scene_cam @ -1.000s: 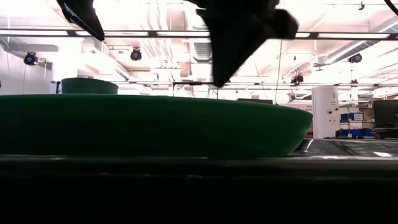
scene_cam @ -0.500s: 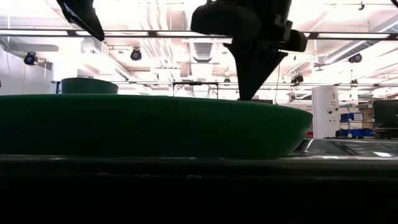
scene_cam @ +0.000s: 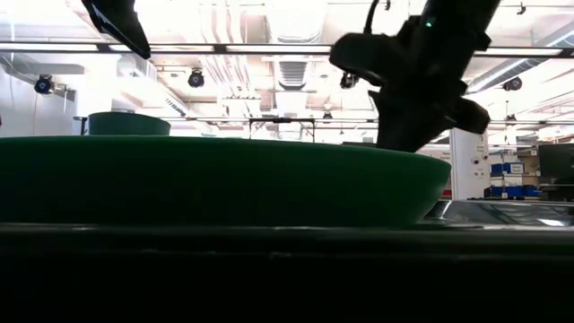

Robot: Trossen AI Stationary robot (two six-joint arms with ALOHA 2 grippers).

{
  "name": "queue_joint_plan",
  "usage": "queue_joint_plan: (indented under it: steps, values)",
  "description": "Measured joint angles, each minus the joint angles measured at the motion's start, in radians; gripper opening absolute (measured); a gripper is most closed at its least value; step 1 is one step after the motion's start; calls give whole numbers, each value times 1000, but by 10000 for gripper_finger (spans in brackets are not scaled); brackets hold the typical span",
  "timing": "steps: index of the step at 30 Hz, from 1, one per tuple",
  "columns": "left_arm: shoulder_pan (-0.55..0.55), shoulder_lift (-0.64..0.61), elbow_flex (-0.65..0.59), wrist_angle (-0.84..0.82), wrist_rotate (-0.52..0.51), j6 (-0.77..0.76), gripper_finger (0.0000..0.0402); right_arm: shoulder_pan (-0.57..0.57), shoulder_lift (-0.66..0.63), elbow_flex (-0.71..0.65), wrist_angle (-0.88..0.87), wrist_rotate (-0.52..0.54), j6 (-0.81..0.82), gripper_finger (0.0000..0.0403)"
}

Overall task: Pick and place plate/cup/fork/spoon on tray
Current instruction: Put the green plate on the dark green tray

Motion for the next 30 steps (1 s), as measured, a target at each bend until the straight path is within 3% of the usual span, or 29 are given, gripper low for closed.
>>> queue_joint_plan:
  steps: [12,17,25,30]
  values:
    - [0,0,0,0,0,5,141,0,64,-70,262,-27,23,8]
    - [0,0,0,0,0,25,141,0,114,-38,285,-52,24,8]
    - [0,0,0,0,0,26,141,2,164,38,276,-80,-3,8]
    - [0,0,0,0,0,27,141,2,135,79,50,-81,15,8]
